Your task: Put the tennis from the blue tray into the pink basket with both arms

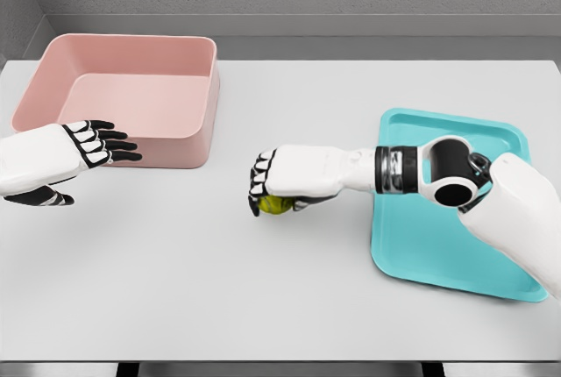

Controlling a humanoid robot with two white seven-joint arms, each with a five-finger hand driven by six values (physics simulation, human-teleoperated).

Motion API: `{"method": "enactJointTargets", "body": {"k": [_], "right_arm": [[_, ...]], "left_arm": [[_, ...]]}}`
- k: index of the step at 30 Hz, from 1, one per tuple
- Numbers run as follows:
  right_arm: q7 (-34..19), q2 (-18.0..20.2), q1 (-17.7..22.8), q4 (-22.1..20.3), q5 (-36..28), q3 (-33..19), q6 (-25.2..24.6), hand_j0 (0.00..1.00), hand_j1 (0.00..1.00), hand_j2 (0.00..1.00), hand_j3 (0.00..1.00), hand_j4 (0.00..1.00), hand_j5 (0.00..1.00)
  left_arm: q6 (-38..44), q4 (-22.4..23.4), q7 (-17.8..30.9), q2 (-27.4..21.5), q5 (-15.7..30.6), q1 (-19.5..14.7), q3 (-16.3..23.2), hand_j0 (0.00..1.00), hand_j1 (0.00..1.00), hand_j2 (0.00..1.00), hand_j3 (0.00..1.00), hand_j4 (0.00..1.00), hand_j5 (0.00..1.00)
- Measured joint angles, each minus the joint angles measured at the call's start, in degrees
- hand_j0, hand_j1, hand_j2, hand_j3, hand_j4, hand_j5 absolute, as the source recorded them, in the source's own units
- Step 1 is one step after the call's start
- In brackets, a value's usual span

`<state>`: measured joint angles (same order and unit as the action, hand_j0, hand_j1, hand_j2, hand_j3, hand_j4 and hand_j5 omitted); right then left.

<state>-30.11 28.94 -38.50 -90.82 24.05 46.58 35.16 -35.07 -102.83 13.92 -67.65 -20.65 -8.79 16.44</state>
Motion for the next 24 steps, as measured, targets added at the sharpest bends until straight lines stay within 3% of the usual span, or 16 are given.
{"method": "enactJointTargets", "body": {"k": [10,24], "right_arm": [[-1.67,-4.03,-1.14,0.88,0.87,0.59,0.00,0.48,0.48,0.48,0.48,0.48,0.48],[-1.90,-7.56,-1.14,6.53,3.13,2.99,0.01,0.50,0.50,0.50,0.50,0.50,0.50]], "left_arm": [[0.00,-0.03,0.00,-0.18,0.05,0.00,0.00,1.00,1.00,1.00,1.00,1.00,1.00],[0.00,-0.11,0.00,-0.21,0.08,0.00,0.00,1.00,1.00,1.00,1.00,1.00,1.00]]}}
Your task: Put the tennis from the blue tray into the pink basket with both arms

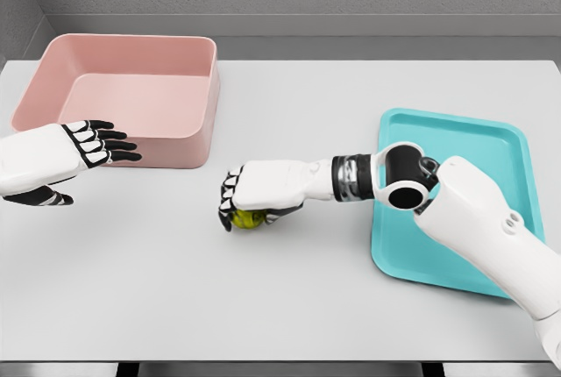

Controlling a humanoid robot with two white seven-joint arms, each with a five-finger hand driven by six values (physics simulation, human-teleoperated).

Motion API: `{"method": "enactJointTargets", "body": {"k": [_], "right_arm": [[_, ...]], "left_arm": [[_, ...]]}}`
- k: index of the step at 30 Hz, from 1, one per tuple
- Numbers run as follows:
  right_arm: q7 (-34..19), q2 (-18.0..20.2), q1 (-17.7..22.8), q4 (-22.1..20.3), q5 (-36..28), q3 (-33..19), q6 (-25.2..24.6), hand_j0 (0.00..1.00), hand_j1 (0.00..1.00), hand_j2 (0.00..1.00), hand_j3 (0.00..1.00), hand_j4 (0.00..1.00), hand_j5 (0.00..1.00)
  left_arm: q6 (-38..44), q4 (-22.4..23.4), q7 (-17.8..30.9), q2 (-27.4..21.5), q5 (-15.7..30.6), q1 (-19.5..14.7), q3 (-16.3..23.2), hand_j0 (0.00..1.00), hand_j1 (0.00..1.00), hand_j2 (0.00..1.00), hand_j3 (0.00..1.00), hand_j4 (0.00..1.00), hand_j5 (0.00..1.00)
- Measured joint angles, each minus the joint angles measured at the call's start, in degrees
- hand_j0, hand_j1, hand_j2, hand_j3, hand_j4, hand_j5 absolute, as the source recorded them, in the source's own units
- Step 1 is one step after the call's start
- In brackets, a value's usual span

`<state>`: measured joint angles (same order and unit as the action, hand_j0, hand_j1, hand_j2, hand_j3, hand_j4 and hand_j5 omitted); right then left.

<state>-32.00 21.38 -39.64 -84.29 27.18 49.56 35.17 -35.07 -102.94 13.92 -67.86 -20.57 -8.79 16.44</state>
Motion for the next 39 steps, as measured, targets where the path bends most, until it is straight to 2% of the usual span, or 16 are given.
{"method": "enactJointTargets", "body": {"k": [2,4,5,6,14,21,22,24,26,27,29,31,33,37,39], "right_arm": [[-0.01,-0.06,-0.09,0.57,0.16,0.07,0.00,0.55,0.55,0.55,0.55,0.55,0.55],[-0.06,-0.10,-0.09,0.90,0.28,0.10,0.00,0.82,0.82,0.82,0.82,0.82,0.82],[-0.07,-0.11,0.00,0.98,0.30,0.11,0.00,0.92,0.92,0.92,0.92,0.92,0.92],[-0.08,-0.11,0.00,1.04,0.32,0.12,-0.01,0.97,0.97,0.97,0.97,0.97,0.97],[-0.18,0.36,-0.09,-0.15,0.45,-0.72,-0.01,1.00,1.00,1.00,1.00,1.00,1.00],[-0.20,7.99,0.70,-6.29,0.30,-8.51,0.01,1.00,1.00,1.00,1.00,1.00,1.00],[-0.18,9.34,2.19,-7.80,0.21,-10.48,0.03,1.00,1.00,1.00,1.00,1.00,1.00],[0.00,12.33,8.59,-11.28,-0.58,-17.05,-0.14,1.00,1.00,1.00,1.00,1.00,1.00],[0.02,15.08,17.57,-13.39,-2.50,-26.68,0.14,1.00,1.00,1.00,1.00,1.00,1.00],[0.08,16.21,20.64,-14.04,-4.14,-31.97,0.07,1.00,1.00,1.00,1.00,1.00,1.00],[0.09,17.62,25.57,-14.84,-7.46,-41.91,0.09,1.00,1.00,1.00,1.00,1.00,1.00],[0.12,18.34,29.70,-15.26,-10.46,-49.41,0.05,1.00,1.00,1.00,1.00,1.00,1.00],[0.16,18.65,32.61,-15.45,-12.52,-54.16,0.01,1.00,1.00,1.00,1.00,1.00,1.00],[0.22,18.41,36.56,-15.52,-14.18,-58.78,0.00,1.00,1.00,1.00,1.00,1.00,1.00],[0.17,17.70,37.26,-15.44,-14.45,-59.82,-0.01,1.00,1.00,1.00,1.00,1.00,1.00]], "left_arm": [[0.00,-0.07,0.00,0.00,0.00,0.00,0.00,1.00,1.00,1.00,1.00,1.00,1.00],[0.00,-0.11,0.00,-0.02,0.00,0.00,0.00,1.00,1.00,1.00,1.00,1.00,1.00],[0.00,-0.13,0.00,-0.04,0.00,0.00,0.00,1.00,1.00,1.00,1.00,1.00,1.00],[0.00,-0.13,0.00,-0.05,0.00,0.00,0.00,1.00,1.00,1.00,1.00,1.00,1.00],[0.00,-0.15,0.01,-0.09,0.00,-0.09,0.01,1.00,1.00,1.00,1.00,1.00,1.00],[0.00,-0.16,0.00,-0.15,-0.05,0.09,0.00,1.00,1.00,1.00,1.00,1.00,1.00],[0.00,-0.15,0.02,-0.04,-0.16,0.09,0.04,1.00,1.00,1.00,1.00,1.00,1.00],[0.00,-0.13,0.07,0.18,-0.44,-0.09,0.21,1.00,1.00,1.00,1.00,1.00,1.00],[0.00,-0.15,0.75,0.82,-1.02,-0.08,0.23,1.00,1.00,1.00,1.00,1.00,1.00],[-0.03,-0.15,1.05,1.56,-2.00,-0.51,0.28,1.00,1.00,1.00,1.00,1.00,1.00],[0.00,-0.15,1.43,3.87,-4.85,-2.11,0.35,1.00,1.00,1.00,1.00,1.00,1.00],[0.00,-0.16,1.71,5.98,-7.29,-2.99,0.44,1.00,1.00,1.00,1.00,1.00,1.00],[0.00,-0.17,2.79,8.12,-8.67,-3.25,0.55,1.00,1.00,1.00,1.00,1.00,1.00],[-0.01,-0.20,4.41,11.71,-9.76,-4.57,1.24,1.00,1.00,1.00,1.00,1.00,1.00],[0.00,-0.20,4.70,13.24,-9.91,-7.99,3.63,1.00,1.00,1.00,1.00,1.00,1.00]]}}
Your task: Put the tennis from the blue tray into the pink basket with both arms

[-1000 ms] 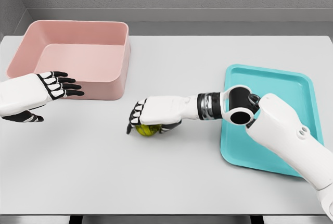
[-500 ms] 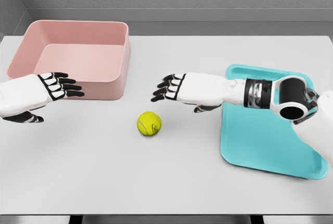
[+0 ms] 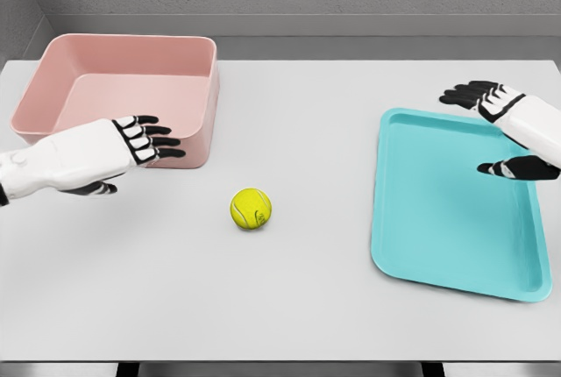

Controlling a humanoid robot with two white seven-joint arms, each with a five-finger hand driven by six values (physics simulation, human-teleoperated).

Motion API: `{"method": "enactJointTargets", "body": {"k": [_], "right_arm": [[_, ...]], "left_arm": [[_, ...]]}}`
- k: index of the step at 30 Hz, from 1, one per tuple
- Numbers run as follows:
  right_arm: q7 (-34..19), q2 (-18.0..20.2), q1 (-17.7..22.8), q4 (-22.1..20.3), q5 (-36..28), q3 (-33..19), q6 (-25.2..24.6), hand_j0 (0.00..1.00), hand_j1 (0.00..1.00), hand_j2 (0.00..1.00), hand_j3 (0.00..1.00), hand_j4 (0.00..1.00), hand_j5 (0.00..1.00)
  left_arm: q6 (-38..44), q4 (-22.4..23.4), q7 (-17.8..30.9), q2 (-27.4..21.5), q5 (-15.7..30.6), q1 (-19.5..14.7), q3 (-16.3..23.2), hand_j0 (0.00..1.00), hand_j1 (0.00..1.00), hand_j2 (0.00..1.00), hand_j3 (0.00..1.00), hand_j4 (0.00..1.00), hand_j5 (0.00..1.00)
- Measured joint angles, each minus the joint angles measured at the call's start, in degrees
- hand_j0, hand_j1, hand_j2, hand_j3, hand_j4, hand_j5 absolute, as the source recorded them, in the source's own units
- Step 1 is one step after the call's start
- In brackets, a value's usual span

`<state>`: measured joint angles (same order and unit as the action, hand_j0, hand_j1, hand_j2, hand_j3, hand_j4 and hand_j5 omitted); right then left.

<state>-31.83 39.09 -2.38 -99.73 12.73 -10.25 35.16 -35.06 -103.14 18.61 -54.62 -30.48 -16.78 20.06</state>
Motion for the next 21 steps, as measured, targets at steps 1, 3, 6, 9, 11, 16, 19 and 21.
{"method": "enactJointTargets", "body": {"k": [1,3,6,9,11,16,19,21], "right_arm": [[-0.02,-0.39,0.62,0.11,-0.09,-0.31,0.00,1.00,1.00,1.00,1.00,1.00,1.00],[-0.11,-2.49,0.97,0.28,-0.16,-0.70,0.00,1.00,1.00,1.00,1.00,1.00,1.00],[-0.16,-4.58,0.97,0.34,-0.22,-0.96,0.00,1.00,1.00,1.00,1.00,1.00,1.00],[-0.18,-5.70,0.97,0.38,-0.24,-1.03,0.00,1.00,1.00,1.00,1.00,1.00,1.00],[-0.19,-6.01,0.97,0.41,-0.24,-1.07,0.00,1.00,1.00,1.00,1.00,1.00,1.00],[-0.16,-6.30,0.97,0.42,-0.25,-1.10,0.00,1.00,1.00,1.00,1.00,1.00,1.00],[-0.13,-6.48,1.06,0.38,-0.30,-1.11,0.00,1.00,1.00,1.00,1.00,1.00,1.00],[-0.11,-6.53,0.97,0.37,-0.31,-1.13,0.00,1.00,1.00,1.00,1.00,1.00,1.00]], "left_arm": [[0.00,0.01,0.09,0.58,-0.03,-0.97,1.47,1.00,1.00,1.00,1.00,1.00,1.00],[-0.01,0.03,0.20,1.60,-0.03,-3.95,4.28,1.00,1.00,1.00,1.00,1.00,1.00],[0.00,0.04,0.25,2.42,0.27,-7.82,8.88,1.00,1.00,1.00,1.00,1.00,1.00],[-0.01,0.04,0.18,3.38,0.79,-10.37,13.16,1.00,1.00,1.00,1.00,1.00,1.00],[-0.01,0.04,0.16,3.84,1.51,-12.04,15.55,1.00,1.00,1.00,1.00,1.00,1.00],[-0.01,0.41,0.14,6.28,3.11,-15.74,21.39,1.00,1.00,1.00,1.00,1.00,1.00],[-0.02,0.90,0.14,8.21,3.37,-16.44,24.07,1.00,1.00,1.00,1.00,1.00,1.00],[-0.02,1.37,0.14,8.95,3.72,-16.79,25.10,1.00,1.00,1.00,1.00,1.00,1.00]]}}
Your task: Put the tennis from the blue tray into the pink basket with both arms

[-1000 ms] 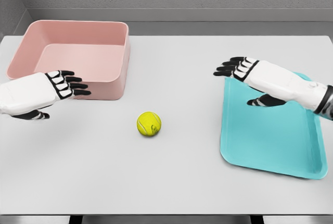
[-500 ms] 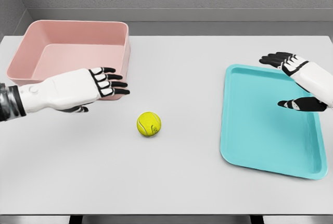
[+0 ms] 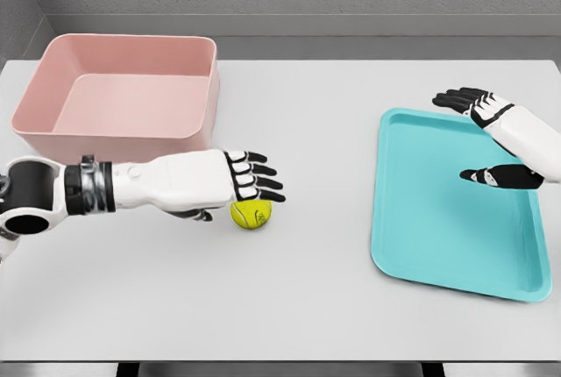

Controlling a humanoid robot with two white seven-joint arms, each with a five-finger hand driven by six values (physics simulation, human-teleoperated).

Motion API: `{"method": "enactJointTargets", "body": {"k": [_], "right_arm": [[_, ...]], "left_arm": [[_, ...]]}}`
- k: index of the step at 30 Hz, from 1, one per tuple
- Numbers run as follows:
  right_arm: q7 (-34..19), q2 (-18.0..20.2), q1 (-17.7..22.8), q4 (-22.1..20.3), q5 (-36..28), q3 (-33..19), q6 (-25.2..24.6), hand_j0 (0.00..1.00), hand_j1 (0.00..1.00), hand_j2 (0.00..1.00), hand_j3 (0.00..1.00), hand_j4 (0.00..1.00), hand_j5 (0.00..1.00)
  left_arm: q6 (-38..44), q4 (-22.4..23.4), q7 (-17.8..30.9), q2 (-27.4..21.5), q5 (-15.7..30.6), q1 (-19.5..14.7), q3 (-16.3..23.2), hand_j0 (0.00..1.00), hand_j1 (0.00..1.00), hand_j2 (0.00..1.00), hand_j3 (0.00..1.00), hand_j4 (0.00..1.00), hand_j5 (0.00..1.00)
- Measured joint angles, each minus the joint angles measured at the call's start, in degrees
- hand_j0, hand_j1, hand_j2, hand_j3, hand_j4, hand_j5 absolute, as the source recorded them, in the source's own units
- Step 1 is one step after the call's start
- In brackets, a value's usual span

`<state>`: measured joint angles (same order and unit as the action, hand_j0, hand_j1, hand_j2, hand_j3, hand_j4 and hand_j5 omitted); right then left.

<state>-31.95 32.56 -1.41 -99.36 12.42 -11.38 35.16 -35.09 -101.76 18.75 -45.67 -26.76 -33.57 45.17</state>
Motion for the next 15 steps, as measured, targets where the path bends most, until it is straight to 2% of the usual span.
{"method": "enactJointTargets", "body": {"k": [5,15], "right_arm": [[0.01,-0.02,0.00,-0.03,-0.02,-0.03,0.00,1.00,1.00,1.00,1.00,1.00,1.00],[0.02,-0.05,0.09,-0.12,-0.08,-0.03,0.00,1.00,1.00,1.00,1.00,1.00,1.00]], "left_arm": [[0.01,1.93,0.00,0.64,2.31,-2.64,1.91,1.00,1.00,1.00,1.00,1.00,1.00],[0.00,8.49,0.08,3.54,6.78,-5.45,6.44,1.00,1.00,1.00,1.00,1.00,1.00]]}}
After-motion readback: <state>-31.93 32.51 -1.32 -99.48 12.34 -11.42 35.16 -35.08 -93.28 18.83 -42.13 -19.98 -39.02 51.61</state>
